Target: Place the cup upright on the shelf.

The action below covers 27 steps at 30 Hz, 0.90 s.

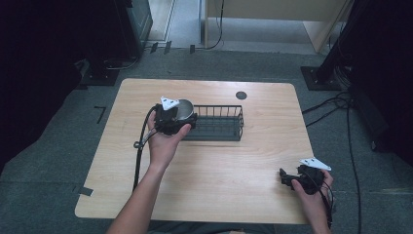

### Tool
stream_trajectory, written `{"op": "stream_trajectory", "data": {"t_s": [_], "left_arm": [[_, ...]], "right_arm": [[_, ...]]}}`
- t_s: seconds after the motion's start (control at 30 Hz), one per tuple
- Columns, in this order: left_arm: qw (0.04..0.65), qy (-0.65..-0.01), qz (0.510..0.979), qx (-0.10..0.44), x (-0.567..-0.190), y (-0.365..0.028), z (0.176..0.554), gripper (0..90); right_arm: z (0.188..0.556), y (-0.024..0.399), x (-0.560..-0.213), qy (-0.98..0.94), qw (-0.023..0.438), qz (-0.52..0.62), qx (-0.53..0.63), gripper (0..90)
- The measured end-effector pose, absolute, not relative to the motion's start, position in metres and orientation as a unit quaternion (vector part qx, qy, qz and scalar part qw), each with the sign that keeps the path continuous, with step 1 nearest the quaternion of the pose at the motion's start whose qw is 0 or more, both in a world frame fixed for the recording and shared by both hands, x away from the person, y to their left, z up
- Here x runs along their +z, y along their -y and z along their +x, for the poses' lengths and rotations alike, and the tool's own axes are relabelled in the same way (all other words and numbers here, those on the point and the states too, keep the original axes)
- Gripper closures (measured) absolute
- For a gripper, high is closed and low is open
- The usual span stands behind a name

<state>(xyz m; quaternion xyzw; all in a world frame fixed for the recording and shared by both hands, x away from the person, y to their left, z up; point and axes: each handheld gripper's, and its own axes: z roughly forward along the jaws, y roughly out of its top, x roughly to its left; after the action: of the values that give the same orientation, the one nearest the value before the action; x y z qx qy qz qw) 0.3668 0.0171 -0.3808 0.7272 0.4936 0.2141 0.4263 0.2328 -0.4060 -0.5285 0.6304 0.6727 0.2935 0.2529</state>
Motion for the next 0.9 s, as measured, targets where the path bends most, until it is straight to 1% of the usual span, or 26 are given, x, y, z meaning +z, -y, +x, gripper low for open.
{"op": "stream_trajectory", "data": {"t_s": [0.3, 0.6, 0.9], "left_arm": [[0.423, -0.492, 0.727, 0.226, -0.384, -0.004, 0.388, 18.3], [0.409, -0.499, 0.728, 0.231, -0.403, 0.005, 0.406, 18.3], [0.394, -0.5, 0.736, 0.231, -0.418, 0.013, 0.413, 18.3]], "right_arm": [[0.233, 0.406, -0.529, -0.673, 0.253, 0.63, 0.294, 0.0], [0.233, 0.406, -0.529, -0.673, 0.253, 0.63, 0.293, 0.0], [0.233, 0.406, -0.529, -0.672, 0.253, 0.631, 0.293, 0.0]]}}
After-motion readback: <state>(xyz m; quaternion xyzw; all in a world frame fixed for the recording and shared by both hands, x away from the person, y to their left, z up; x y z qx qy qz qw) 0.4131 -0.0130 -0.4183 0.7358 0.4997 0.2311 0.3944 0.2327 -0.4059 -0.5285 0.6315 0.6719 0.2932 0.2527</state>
